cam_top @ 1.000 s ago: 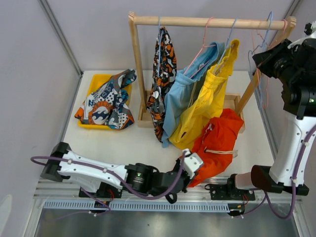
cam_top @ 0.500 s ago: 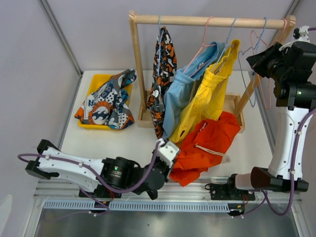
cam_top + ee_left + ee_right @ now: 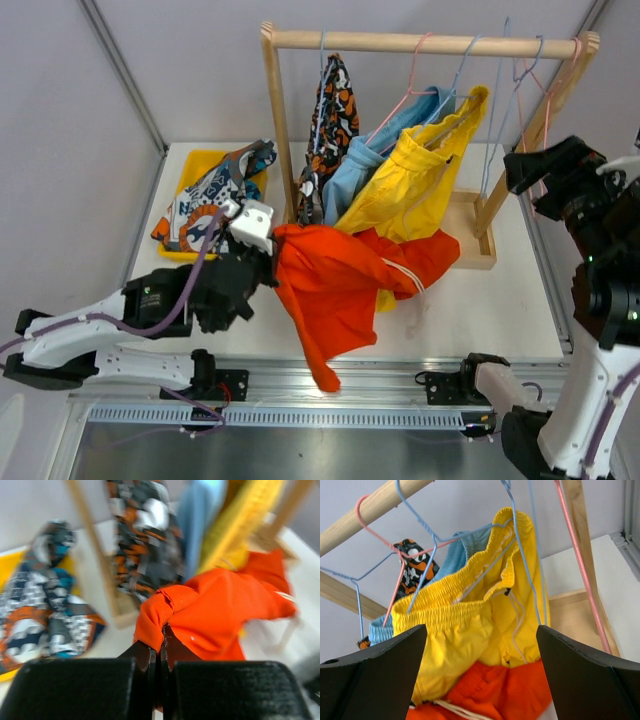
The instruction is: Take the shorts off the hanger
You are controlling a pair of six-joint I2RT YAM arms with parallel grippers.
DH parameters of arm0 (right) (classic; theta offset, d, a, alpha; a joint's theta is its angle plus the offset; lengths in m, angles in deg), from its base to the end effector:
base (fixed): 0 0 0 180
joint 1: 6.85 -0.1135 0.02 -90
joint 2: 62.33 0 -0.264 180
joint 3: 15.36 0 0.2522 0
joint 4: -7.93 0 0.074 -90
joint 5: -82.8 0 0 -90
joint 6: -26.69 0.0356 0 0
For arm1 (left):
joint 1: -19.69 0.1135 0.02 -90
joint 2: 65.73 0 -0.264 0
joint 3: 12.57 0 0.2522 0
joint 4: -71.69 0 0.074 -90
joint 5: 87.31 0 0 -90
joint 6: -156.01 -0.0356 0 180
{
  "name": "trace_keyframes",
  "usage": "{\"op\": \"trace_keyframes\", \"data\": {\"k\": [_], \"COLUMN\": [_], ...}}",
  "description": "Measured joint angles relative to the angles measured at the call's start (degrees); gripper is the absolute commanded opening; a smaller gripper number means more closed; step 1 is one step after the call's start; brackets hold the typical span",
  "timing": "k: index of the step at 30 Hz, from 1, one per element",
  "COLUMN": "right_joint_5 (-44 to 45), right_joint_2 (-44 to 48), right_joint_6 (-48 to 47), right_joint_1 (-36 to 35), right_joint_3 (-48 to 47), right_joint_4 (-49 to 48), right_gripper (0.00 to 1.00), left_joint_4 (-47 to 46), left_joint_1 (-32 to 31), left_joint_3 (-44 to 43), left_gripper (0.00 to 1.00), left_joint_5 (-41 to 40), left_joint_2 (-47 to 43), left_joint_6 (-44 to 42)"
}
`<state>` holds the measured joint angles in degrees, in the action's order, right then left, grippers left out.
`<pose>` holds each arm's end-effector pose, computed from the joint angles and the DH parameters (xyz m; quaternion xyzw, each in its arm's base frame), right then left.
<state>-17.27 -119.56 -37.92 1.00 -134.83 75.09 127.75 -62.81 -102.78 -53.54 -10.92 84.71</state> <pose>0.1031 -0.0079 0.5493 0.1531 0.7203 0.1666 0.6558 0.0504 -0.1560 0.4423 0.1557 0.7575 -0.1417 0.6179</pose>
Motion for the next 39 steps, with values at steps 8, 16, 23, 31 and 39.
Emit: {"op": "trace_keyframes", "data": {"k": [8, 16, 23, 31, 39], "right_joint_5": [2.1, 2.1, 1.4, 0.1, 0.1], "right_joint_2": [10.3, 11.5, 13.9, 14.9, 15.0], "right_joint_6": [-0.9, -0.9, -0.8, -0.9, -1.1], "right_joint_1": [0.0, 0.0, 0.0, 0.0, -0.4], "right_joint_3": [7.1, 12.7, 18.1, 23.2, 25.7], "right_joint_4": [3.5, 4.7, 4.5, 2.9, 1.2], "right_gripper": [0.99, 0.99, 0.99, 0.99, 0.99], "left_joint_4": [-1.1, -1.0, 0.1, -3.2, -8.4], "left_joint_1": [31.4, 52.5, 61.9, 67.3, 71.1], "left_joint_3": [-10.9, -38.3, -57.5, -66.7, -58.6], "left_gripper": [0.00, 0.00, 0.00, 0.00, 0.00], "left_joint_5": [8.3, 13.9, 17.9, 25.7, 30.3], "left_joint_2": [-0.4, 14.2, 29.2, 42.8, 46.0], "left_joint_6": [-11.9, -16.0, -16.6, -16.6, -12.9]}}
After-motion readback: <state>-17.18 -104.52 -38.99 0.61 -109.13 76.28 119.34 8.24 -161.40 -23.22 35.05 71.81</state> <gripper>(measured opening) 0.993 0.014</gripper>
